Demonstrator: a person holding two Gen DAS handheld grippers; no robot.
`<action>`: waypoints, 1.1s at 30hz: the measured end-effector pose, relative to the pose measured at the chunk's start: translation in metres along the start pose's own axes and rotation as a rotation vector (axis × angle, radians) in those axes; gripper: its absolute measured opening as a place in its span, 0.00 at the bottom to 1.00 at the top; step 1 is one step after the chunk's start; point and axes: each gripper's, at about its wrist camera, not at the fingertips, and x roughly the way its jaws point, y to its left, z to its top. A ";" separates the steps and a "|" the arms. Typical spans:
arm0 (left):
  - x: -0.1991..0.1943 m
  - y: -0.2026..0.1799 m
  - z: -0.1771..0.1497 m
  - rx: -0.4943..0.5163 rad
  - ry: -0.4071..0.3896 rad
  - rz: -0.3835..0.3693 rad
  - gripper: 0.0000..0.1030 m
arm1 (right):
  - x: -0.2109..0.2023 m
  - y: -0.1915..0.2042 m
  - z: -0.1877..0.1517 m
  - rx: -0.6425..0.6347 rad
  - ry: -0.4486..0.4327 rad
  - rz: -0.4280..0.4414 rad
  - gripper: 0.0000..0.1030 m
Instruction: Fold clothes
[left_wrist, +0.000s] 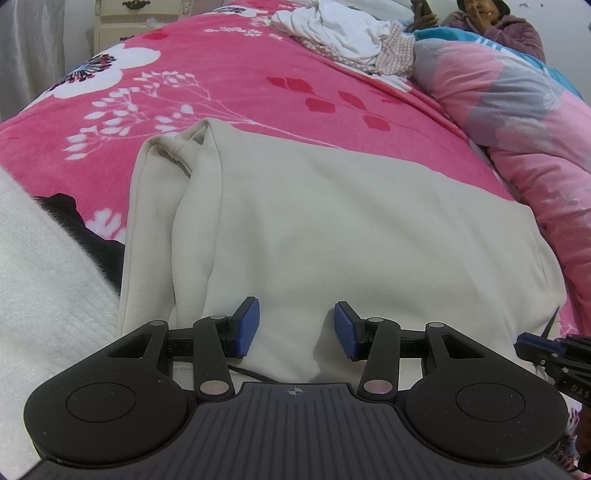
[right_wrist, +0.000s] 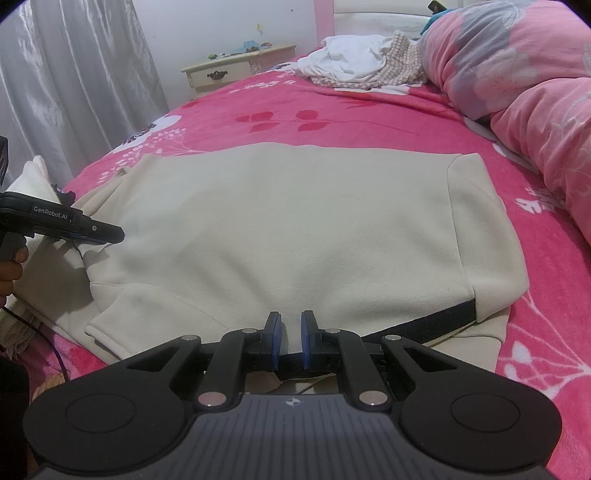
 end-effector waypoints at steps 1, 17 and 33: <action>0.000 0.000 0.000 0.001 0.000 0.000 0.44 | 0.000 0.000 0.000 0.000 0.000 0.000 0.10; 0.000 0.000 0.000 0.005 -0.001 -0.001 0.45 | 0.001 -0.001 0.001 -0.007 0.003 0.000 0.10; 0.001 0.002 0.001 0.009 -0.001 -0.003 0.45 | 0.000 0.001 0.001 -0.006 0.003 -0.003 0.10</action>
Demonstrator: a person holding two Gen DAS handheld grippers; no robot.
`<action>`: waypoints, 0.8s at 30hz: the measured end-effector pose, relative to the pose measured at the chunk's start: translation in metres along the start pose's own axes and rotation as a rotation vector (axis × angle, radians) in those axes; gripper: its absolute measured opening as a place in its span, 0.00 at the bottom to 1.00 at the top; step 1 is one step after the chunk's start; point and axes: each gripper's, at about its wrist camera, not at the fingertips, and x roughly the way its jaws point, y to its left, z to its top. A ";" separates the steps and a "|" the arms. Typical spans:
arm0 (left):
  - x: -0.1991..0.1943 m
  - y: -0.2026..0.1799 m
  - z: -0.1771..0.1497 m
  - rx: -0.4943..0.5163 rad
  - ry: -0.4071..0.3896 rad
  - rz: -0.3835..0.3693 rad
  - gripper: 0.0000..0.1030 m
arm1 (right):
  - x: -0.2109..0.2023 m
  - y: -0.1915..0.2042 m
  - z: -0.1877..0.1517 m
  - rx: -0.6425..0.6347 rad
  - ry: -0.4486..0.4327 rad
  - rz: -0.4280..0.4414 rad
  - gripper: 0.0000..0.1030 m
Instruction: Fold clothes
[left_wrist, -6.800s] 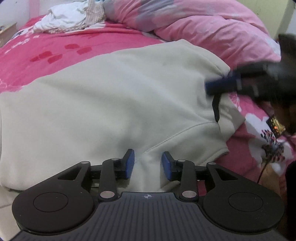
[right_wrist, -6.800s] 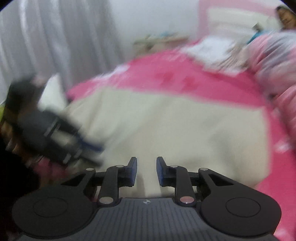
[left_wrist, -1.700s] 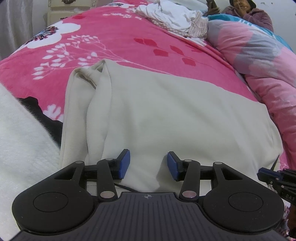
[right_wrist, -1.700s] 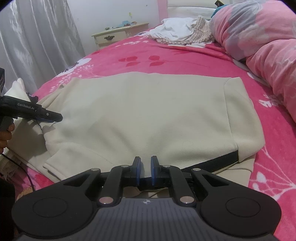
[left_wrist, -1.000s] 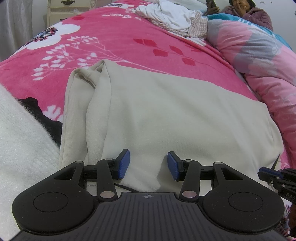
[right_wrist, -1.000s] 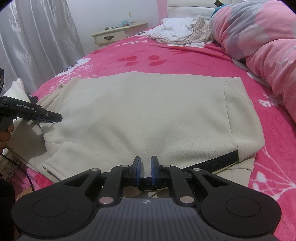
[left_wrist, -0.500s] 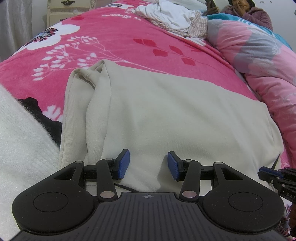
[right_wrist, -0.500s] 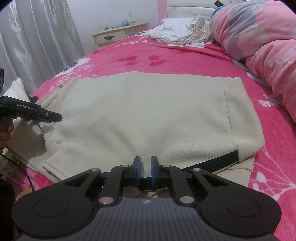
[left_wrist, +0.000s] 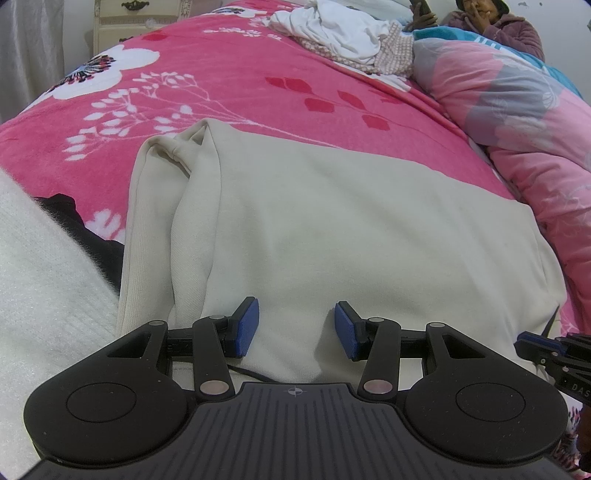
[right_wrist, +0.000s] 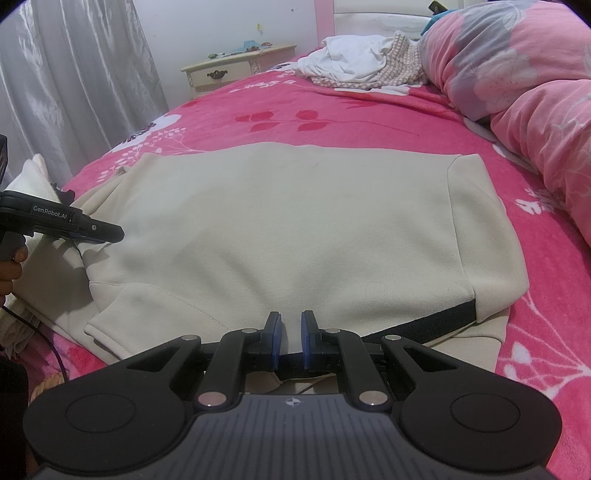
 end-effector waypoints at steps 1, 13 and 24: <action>0.000 0.001 0.000 0.002 0.000 -0.001 0.45 | 0.000 0.000 0.000 0.000 0.000 0.000 0.10; -0.001 -0.003 -0.002 -0.008 -0.002 0.005 0.45 | 0.001 -0.001 0.000 -0.001 0.002 0.001 0.10; -0.001 -0.004 -0.003 -0.010 -0.003 0.007 0.45 | 0.001 0.000 0.001 -0.003 0.002 -0.001 0.10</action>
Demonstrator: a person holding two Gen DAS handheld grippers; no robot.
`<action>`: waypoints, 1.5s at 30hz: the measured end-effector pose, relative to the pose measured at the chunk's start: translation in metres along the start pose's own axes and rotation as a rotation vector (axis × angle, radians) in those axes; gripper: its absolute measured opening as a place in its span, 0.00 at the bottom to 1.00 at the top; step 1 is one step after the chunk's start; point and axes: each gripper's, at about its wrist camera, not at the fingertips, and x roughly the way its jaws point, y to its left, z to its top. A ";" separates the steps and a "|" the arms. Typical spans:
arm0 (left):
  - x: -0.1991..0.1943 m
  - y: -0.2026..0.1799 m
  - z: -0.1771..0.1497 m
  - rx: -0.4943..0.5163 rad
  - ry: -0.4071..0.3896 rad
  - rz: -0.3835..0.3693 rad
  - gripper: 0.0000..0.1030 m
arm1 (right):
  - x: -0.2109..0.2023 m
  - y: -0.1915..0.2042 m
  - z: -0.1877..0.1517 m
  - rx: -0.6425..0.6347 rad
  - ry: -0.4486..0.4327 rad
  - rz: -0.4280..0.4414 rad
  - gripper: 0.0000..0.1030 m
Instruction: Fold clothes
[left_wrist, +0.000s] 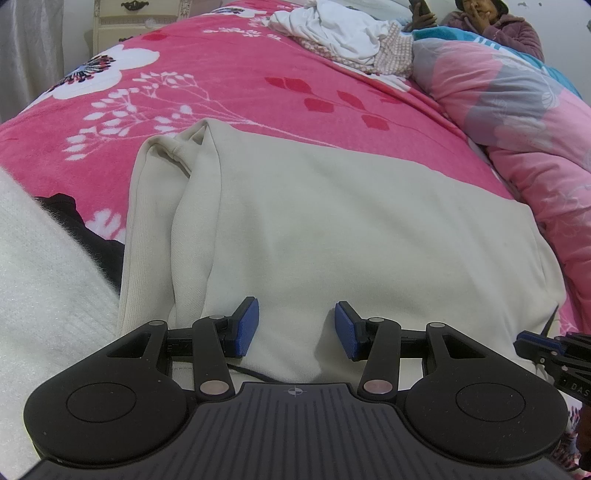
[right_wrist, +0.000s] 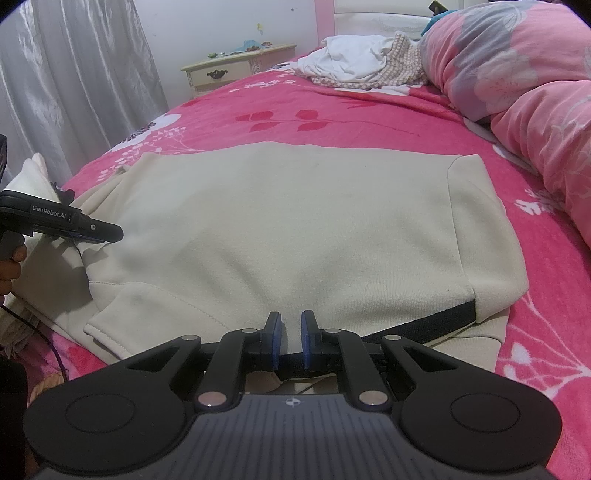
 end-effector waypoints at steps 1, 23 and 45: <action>0.000 0.000 0.000 0.000 0.000 0.001 0.45 | 0.000 0.000 0.000 0.000 0.000 0.000 0.10; -0.046 0.003 -0.001 0.033 -0.049 0.035 0.52 | -0.023 0.000 0.040 -0.114 0.056 0.105 0.28; -0.023 0.049 0.067 -0.010 -0.010 0.013 0.58 | 0.156 0.156 0.236 0.087 0.474 0.543 0.53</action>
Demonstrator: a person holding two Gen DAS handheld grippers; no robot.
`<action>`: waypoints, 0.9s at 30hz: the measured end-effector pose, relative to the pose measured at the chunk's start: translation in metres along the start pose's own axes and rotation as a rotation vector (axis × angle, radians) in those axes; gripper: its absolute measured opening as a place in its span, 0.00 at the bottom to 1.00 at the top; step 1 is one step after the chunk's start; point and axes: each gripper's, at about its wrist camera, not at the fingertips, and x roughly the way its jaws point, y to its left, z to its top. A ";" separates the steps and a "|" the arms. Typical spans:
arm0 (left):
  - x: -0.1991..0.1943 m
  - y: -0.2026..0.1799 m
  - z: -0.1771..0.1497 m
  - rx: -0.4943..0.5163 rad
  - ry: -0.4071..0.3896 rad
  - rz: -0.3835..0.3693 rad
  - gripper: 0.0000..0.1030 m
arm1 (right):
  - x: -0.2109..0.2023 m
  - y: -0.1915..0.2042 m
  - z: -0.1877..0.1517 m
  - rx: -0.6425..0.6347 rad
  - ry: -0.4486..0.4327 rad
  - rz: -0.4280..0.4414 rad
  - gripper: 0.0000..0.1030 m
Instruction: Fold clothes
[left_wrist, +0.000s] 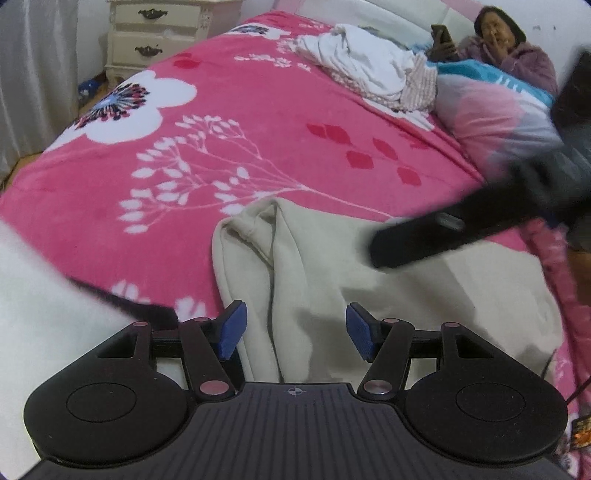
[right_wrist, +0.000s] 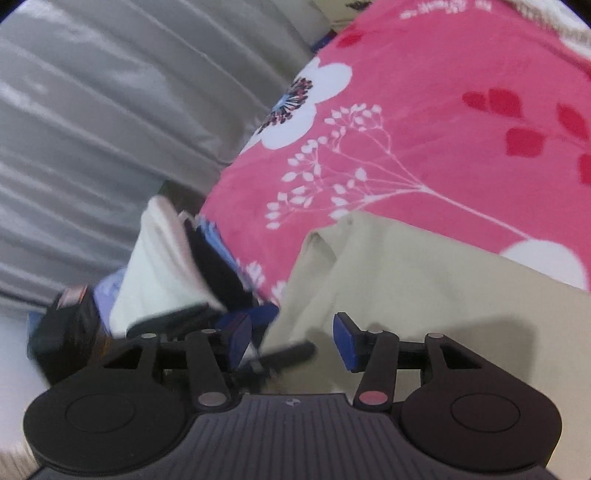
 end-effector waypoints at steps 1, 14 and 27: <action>0.001 0.000 0.002 0.011 0.006 0.006 0.58 | 0.008 -0.003 0.005 0.021 0.004 0.005 0.55; 0.031 -0.010 0.022 0.115 0.223 0.165 0.65 | 0.070 -0.041 0.043 0.236 0.137 -0.081 0.71; 0.021 -0.019 0.011 0.018 0.198 -0.052 0.73 | 0.087 -0.035 0.047 0.177 0.169 -0.091 0.84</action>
